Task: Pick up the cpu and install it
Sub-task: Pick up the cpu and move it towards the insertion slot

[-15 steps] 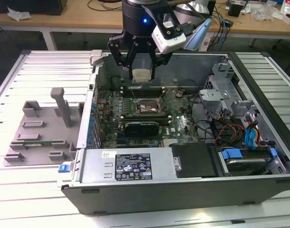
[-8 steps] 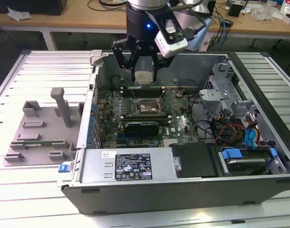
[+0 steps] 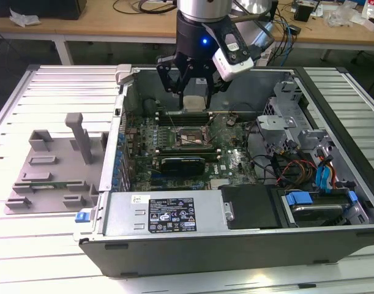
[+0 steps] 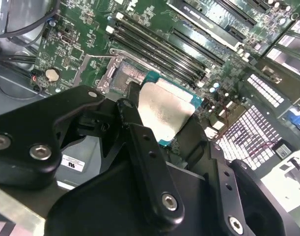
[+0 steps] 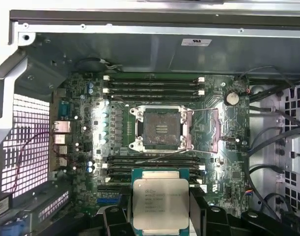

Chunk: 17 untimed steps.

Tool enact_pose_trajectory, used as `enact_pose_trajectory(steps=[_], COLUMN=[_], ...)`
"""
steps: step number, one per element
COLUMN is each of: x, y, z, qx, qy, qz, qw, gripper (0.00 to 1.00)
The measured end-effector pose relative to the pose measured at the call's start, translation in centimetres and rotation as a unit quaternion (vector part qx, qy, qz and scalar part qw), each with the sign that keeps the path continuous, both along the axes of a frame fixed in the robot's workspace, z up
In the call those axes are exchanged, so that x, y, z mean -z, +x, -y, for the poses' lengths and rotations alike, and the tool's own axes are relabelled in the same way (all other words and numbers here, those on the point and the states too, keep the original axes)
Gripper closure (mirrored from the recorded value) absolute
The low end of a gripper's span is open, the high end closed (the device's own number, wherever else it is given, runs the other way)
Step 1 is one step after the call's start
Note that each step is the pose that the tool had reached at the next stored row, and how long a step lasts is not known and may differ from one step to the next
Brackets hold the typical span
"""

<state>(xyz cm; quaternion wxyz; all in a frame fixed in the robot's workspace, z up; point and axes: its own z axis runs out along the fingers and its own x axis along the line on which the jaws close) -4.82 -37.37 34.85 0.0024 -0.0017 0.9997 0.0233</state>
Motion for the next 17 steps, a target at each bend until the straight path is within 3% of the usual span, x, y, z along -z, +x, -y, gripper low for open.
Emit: enact_pose_trajectory(steps=[6, 11, 17], x=[0.91, 1.43, 2.69], y=[-0.02, -0.24, -0.71], z=[-1.12, -1.77, -2.59], qx=[0.0, 0.0, 0.0], qy=[0.0, 0.0, 0.0004], qz=[-0.0002, -0.0001, -0.0001], qw=[1.0, 1.0, 1.0], gripper=[0.45, 0.45, 0.45])
